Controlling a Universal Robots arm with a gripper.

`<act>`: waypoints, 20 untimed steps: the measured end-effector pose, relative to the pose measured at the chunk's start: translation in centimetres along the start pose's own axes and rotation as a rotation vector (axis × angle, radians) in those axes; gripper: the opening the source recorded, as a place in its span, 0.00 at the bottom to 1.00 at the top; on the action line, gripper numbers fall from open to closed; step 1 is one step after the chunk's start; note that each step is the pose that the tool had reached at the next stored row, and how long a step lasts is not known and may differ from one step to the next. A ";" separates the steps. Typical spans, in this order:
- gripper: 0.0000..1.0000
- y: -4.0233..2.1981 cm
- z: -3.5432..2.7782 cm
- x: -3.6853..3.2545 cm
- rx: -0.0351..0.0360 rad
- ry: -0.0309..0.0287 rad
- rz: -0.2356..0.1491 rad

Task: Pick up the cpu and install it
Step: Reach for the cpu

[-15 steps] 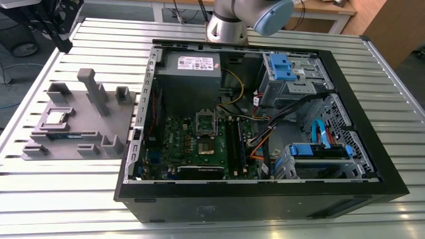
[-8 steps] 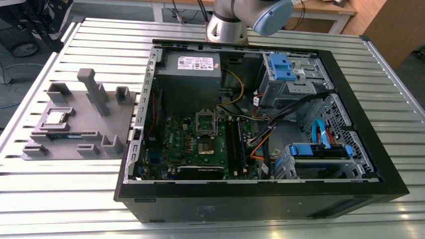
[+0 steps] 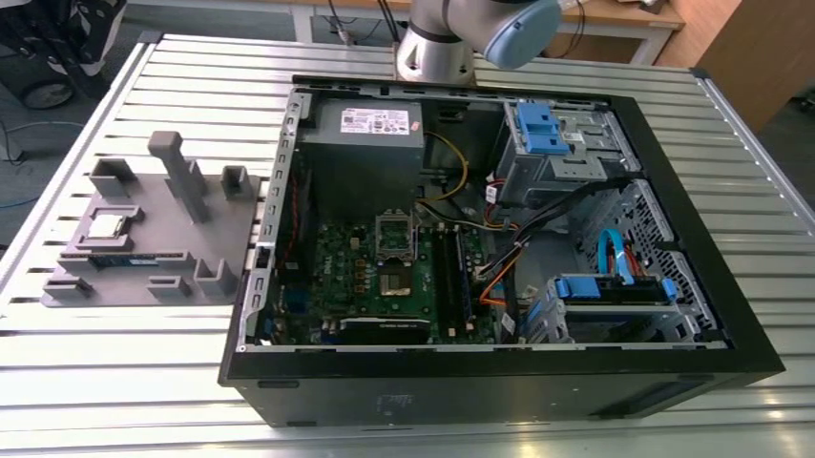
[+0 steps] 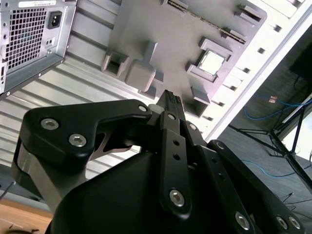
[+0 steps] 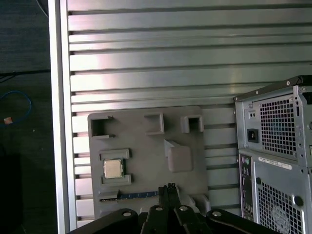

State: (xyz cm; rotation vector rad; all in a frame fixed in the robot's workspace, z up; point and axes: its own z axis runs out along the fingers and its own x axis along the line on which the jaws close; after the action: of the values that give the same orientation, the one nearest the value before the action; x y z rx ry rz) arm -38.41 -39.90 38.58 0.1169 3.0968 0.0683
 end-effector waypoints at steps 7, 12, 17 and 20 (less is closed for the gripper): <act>0.11 -0.01 0.04 0.14 0.0000 0.0000 0.000; 0.11 -0.03 0.09 0.32 0.0000 0.0000 0.000; 0.11 -0.05 0.16 0.64 0.0000 0.0001 0.000; 0.11 -0.07 0.21 0.87 0.0000 0.0000 0.000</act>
State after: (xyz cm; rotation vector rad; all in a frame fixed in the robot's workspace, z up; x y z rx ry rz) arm -39.27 -39.89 38.33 0.1169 3.0968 0.0683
